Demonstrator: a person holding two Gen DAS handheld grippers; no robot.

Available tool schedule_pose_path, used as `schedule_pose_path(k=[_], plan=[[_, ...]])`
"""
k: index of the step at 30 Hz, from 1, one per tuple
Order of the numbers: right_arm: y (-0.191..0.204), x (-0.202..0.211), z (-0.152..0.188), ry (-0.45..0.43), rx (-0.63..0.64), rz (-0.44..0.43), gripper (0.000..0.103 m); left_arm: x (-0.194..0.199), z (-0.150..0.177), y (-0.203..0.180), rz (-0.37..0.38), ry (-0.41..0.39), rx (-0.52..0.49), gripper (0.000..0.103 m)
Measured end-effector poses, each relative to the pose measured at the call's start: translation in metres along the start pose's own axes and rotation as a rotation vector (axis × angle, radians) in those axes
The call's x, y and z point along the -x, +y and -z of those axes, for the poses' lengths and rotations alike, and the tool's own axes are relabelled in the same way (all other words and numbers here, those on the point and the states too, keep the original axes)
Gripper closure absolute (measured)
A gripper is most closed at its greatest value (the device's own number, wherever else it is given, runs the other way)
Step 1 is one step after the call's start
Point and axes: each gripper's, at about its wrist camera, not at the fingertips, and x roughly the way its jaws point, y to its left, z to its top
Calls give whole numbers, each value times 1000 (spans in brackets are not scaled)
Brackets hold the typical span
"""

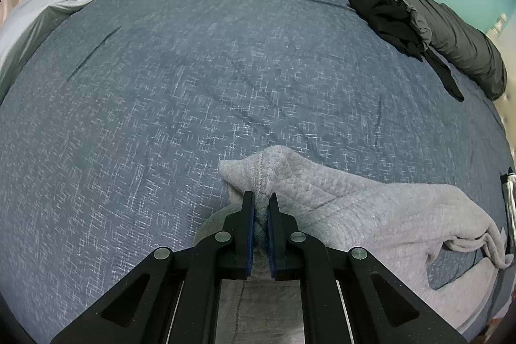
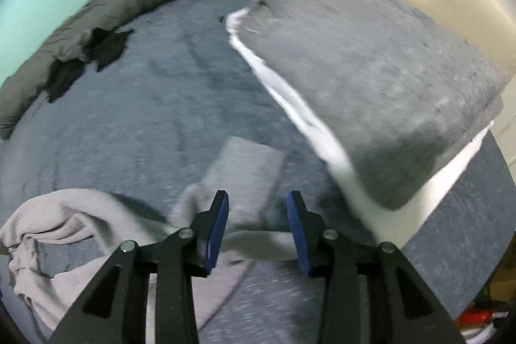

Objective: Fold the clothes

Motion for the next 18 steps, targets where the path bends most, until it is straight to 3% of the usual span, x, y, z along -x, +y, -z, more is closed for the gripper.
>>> schedule_pose_path(k=[8,12,18], plan=[[17,-26,48,187,175,-8,65,-1,-1,-1,-2,6,-1,96],[8,-28,73,247,187,-27,65,0,-1,-2,-4,8,-5,96],[-2,-11,57,110,185,-66,64,-1,1,-2,-8,15,4,96]])
